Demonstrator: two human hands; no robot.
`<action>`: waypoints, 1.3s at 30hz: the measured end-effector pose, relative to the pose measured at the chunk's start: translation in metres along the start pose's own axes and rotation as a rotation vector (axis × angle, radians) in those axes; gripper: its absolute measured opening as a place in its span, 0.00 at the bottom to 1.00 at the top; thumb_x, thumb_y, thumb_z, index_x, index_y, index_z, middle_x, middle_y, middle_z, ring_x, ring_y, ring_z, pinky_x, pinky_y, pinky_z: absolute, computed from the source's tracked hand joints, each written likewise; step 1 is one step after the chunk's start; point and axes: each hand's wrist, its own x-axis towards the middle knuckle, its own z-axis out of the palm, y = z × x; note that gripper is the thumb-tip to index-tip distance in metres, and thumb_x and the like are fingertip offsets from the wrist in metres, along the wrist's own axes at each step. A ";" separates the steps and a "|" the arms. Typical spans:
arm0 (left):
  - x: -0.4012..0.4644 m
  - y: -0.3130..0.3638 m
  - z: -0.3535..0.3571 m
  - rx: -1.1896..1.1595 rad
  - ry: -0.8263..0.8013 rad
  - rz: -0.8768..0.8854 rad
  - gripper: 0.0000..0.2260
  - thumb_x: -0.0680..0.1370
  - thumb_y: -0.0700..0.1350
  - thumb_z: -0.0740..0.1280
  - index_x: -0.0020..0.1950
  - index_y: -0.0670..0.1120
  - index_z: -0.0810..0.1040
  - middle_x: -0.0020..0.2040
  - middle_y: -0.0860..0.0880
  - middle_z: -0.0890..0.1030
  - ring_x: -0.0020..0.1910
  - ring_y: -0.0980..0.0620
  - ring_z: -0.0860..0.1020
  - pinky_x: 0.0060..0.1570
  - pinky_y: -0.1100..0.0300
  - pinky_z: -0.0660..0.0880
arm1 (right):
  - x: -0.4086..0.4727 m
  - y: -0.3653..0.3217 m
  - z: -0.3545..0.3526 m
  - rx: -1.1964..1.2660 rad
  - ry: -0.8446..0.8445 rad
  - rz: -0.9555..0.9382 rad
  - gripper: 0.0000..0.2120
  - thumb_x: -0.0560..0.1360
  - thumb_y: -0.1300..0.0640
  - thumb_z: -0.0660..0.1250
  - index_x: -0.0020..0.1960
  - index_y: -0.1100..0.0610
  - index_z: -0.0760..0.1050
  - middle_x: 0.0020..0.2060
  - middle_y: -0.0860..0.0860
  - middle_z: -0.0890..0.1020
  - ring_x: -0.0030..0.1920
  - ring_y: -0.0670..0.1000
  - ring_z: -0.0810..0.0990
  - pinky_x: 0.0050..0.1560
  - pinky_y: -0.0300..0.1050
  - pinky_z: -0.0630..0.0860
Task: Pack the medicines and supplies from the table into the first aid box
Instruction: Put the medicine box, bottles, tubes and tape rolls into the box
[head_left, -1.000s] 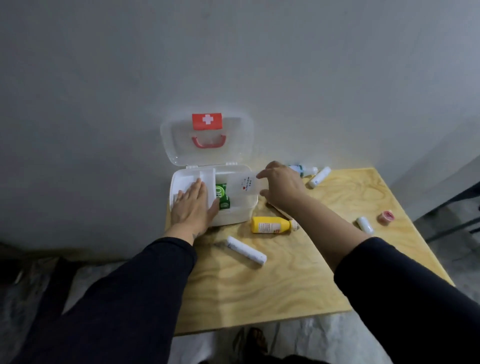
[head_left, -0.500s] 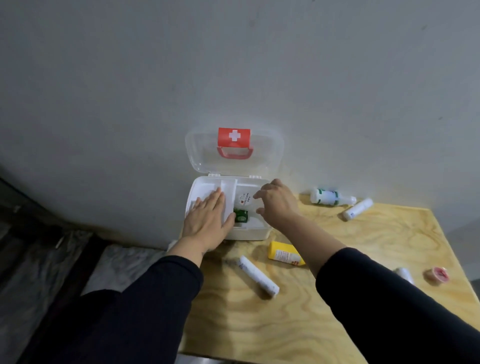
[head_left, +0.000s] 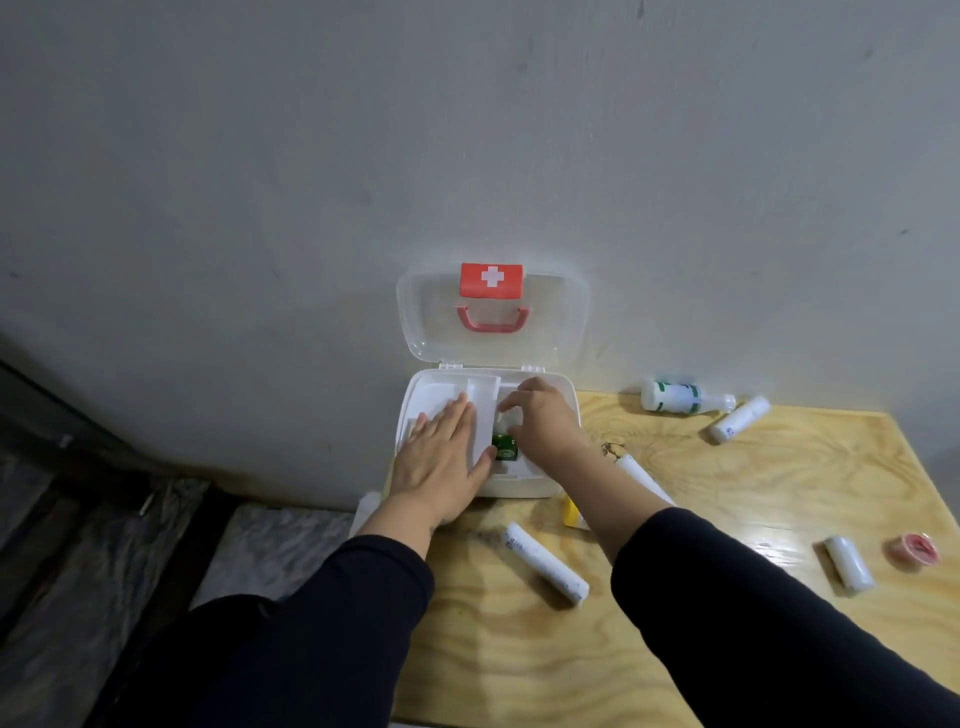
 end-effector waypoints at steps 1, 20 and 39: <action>-0.001 0.000 0.000 -0.001 -0.005 0.004 0.30 0.80 0.60 0.46 0.79 0.48 0.45 0.80 0.51 0.44 0.78 0.54 0.45 0.72 0.58 0.36 | -0.001 -0.001 0.000 0.018 0.001 0.013 0.17 0.72 0.69 0.64 0.58 0.55 0.78 0.63 0.54 0.72 0.62 0.55 0.73 0.64 0.46 0.72; -0.004 0.000 -0.007 -0.010 -0.055 0.019 0.30 0.81 0.59 0.44 0.79 0.45 0.46 0.80 0.49 0.45 0.79 0.52 0.46 0.76 0.53 0.42 | -0.149 0.092 -0.003 0.100 0.158 0.322 0.15 0.67 0.58 0.71 0.53 0.50 0.78 0.52 0.52 0.82 0.54 0.55 0.78 0.50 0.46 0.73; -0.005 0.001 -0.011 -0.025 -0.079 0.028 0.30 0.81 0.59 0.45 0.79 0.44 0.46 0.80 0.48 0.44 0.79 0.52 0.45 0.77 0.53 0.42 | -0.134 0.059 -0.029 0.476 0.554 0.356 0.11 0.71 0.61 0.70 0.52 0.53 0.81 0.42 0.47 0.82 0.42 0.47 0.82 0.46 0.42 0.81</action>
